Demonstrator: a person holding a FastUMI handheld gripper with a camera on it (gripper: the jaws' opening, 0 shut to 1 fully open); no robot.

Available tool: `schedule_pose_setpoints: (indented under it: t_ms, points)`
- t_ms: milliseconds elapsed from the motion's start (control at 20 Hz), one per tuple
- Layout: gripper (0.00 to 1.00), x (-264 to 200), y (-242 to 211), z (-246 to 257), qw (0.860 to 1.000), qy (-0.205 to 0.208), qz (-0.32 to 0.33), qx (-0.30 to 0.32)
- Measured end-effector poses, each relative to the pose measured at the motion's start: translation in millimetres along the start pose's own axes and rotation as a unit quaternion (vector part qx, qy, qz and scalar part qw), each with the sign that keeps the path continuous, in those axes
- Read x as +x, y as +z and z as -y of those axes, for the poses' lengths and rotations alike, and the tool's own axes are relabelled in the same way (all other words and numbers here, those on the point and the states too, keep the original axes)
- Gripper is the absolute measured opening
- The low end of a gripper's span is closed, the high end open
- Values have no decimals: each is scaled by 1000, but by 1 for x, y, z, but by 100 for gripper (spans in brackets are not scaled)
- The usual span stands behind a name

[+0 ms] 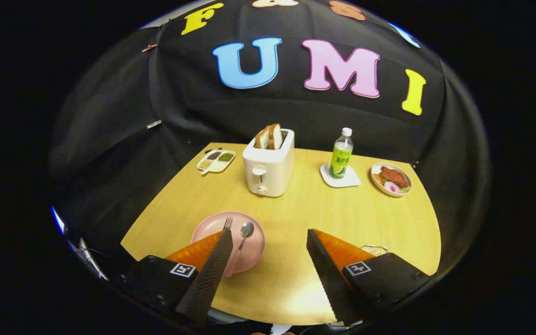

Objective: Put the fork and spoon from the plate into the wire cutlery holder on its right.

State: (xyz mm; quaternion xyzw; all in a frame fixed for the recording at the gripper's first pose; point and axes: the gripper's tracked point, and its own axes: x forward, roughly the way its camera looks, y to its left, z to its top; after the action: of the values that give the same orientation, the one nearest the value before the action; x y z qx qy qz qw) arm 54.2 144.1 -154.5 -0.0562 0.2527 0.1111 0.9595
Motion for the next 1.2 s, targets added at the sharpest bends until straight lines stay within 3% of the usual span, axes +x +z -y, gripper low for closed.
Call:
schedule_pose_setpoints:
  t_ms: [250, 600, 650, 800, 950, 1100, 1200]
  points:
    - [100, 47, -57, -38, 995, 32, -94, -20]
    - [93, 105, -106, -52, 984, 26, -176, -5]
    - [87, 112, -112, -54, 982, 25, -188, -2]
    - [84, 125, -132, -57, 975, 22, -222, 11]
    - [70, 134, -142, -65, 971, 21, -238, 15]
    - [66, 140, -147, -69, 968, 20, -250, 12]
    - [51, 141, -154, -67, 964, 11, -266, 9]
